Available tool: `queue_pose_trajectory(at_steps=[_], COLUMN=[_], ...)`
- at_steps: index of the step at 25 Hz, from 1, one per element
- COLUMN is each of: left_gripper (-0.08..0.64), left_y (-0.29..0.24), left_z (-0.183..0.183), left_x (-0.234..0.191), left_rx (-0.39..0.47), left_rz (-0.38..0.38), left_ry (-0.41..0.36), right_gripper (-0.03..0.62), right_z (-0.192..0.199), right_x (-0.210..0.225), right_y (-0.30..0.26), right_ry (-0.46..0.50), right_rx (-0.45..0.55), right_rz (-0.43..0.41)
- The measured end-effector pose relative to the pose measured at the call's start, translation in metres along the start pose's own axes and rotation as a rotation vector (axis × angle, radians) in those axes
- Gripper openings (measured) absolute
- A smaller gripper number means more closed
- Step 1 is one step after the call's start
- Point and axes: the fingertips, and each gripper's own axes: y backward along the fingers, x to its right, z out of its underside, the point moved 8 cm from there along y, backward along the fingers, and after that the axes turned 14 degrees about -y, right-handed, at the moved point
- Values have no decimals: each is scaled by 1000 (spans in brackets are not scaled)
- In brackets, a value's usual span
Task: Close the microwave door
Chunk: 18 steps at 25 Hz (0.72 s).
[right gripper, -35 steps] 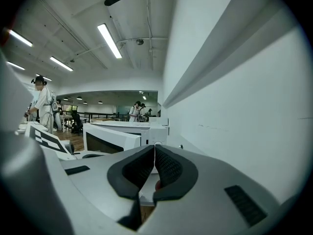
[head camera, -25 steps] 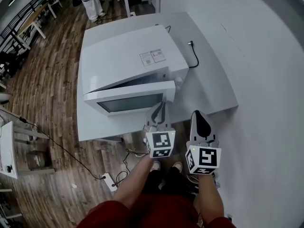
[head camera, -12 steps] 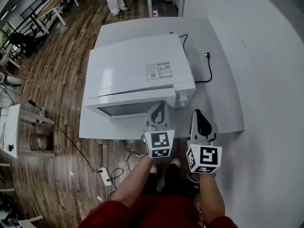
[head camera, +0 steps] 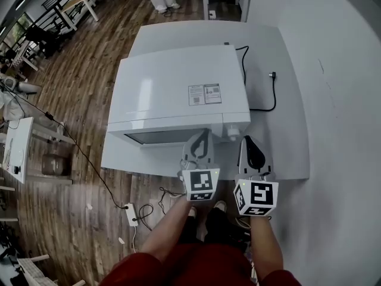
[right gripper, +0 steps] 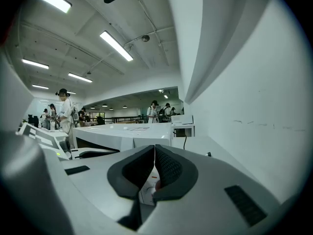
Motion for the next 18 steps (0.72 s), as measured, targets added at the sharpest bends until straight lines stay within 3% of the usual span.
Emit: queue_pose_trajectory(at_steps=[8, 18], left_gripper=[26, 26], left_y=[3, 47], left_z=[-4, -47], left_x=[-2, -39], left_rx=[-33, 40], left_rz=[-11, -105], left_ry=[7, 51], right_gripper=[28, 28], right_z=[-6, -38], right_x=[-5, -34], right_y=[-6, 0], right_ry=[-2, 31], right_rx=[3, 74], right_rz=[-54, -138])
